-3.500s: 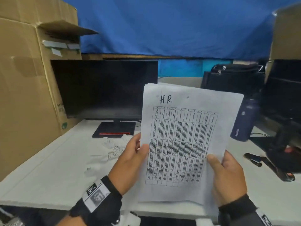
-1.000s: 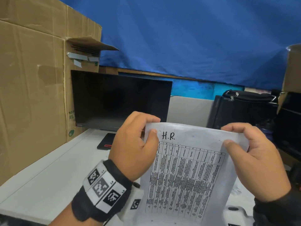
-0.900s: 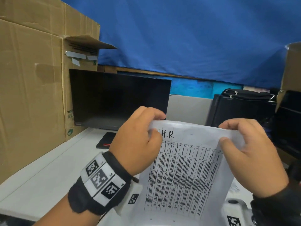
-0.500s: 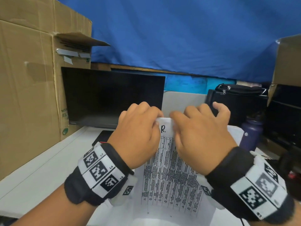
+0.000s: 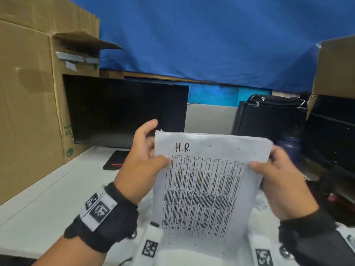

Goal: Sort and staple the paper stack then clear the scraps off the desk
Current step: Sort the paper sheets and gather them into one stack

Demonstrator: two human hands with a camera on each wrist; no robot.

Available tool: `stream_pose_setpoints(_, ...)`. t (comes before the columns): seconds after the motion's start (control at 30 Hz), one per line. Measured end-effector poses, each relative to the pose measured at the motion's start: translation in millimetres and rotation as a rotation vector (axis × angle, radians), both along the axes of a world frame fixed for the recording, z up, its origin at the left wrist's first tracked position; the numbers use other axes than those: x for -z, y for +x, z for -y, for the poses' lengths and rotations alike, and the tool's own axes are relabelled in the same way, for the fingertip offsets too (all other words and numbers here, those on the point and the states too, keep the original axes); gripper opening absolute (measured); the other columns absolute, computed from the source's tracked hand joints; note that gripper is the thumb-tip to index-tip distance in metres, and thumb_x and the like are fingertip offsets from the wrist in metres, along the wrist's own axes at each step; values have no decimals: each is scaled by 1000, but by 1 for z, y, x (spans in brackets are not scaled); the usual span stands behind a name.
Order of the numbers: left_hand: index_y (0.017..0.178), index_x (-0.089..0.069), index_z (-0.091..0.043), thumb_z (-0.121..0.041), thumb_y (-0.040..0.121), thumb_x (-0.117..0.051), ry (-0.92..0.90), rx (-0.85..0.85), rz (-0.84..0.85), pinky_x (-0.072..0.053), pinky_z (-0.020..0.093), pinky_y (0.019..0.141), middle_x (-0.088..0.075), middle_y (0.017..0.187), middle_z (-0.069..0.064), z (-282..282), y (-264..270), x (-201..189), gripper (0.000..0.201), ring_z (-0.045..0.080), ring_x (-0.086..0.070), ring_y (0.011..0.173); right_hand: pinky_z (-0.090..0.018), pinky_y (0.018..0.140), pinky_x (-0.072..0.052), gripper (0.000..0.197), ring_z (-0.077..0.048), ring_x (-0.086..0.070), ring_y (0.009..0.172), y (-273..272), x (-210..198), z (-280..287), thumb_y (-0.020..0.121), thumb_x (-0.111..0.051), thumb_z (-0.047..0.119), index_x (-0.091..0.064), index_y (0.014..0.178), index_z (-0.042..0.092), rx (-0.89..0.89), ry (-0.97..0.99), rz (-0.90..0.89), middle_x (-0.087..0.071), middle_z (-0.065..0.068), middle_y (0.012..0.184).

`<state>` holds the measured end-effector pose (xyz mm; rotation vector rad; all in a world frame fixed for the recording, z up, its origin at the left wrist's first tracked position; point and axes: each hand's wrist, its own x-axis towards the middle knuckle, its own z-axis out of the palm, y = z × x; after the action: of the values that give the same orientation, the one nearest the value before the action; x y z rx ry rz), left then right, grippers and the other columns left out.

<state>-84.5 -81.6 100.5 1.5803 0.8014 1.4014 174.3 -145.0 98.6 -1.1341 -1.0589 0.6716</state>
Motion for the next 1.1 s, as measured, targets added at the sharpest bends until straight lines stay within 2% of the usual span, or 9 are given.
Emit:
stream_pose_setpoints(0.03,128,-52,-27,12,86,-52,-114,26,102,-59,34,79,-72,110,3,1,0,13,58,18,-71,100,-53,88,-53,33,-37,-67,102,-2,14,-3,89,-54,-4,-57,116,12,-40,-28,-109,-70,-17,113)
stream_pose_setpoints(0.1,121,-61,-16,11,85,-46,-252,23,174,-55,50,87,-74,111,13,2,-2,41,47,32,-70,101,-59,97,-47,41,-36,-66,109,-7,35,-6,90,-44,-6,-60,122,13,-60,-65,-148,-71,-12,116)
stream_pose_setpoints(0.2,111,-68,-12,9,93,-45,-299,-32,160,-53,49,90,-75,110,12,4,2,69,36,33,-71,100,-52,99,-48,40,-23,-69,106,-16,48,-5,92,-43,-3,-68,113,20,39,-71,-66,-75,1,109)
stream_pose_setpoints(0.37,114,-63,-14,9,96,-46,-248,-96,234,-50,30,90,-76,109,1,14,11,79,33,15,-71,103,-38,88,-53,36,-11,-70,97,-27,46,-2,94,-45,-1,-68,109,22,94,-30,-18,-76,11,101)
stream_pose_setpoints(0.6,112,-63,-13,6,95,-46,-318,-157,201,-50,32,88,-77,106,0,24,16,92,30,16,-71,101,-56,100,-47,40,-24,-68,107,-30,52,0,94,-42,-2,-69,106,25,94,-60,-100,-74,1,109)
stream_pose_setpoints(0.73,108,-69,-31,-16,93,-44,-285,-210,93,-47,41,99,-75,107,-12,30,17,90,33,5,-67,103,-54,98,-49,46,-23,-68,106,-32,51,0,94,-41,-2,-71,100,33,100,-67,-74,-75,2,107)
stream_pose_setpoints(0.83,85,-74,-47,-17,103,-45,-295,-275,81,-47,34,96,-74,93,-25,34,18,87,46,-12,-65,90,-45,91,-53,41,-11,-71,93,-32,52,2,95,-42,-1,-69,99,29,99,-67,-44,-76,9,99)
stream_pose_setpoints(0.97,98,-72,-39,-20,104,-45,-243,-312,44,-50,48,99,-76,102,-10,31,21,94,33,12,-69,102,-40,86,-53,37,-9,-71,90,-37,49,5,96,-43,0,-67,100,28,102,-47,-35,-75,12,96)
stream_pose_setpoints(1.1,95,-71,-30,-21,103,-47,-123,-409,4,-53,35,87,-75,94,-13,24,19,87,27,5,-68,91,-41,90,-51,35,-14,-70,97,-39,51,5,95,-44,-2,-68,100,23,115,-24,-87,-75,7,102)
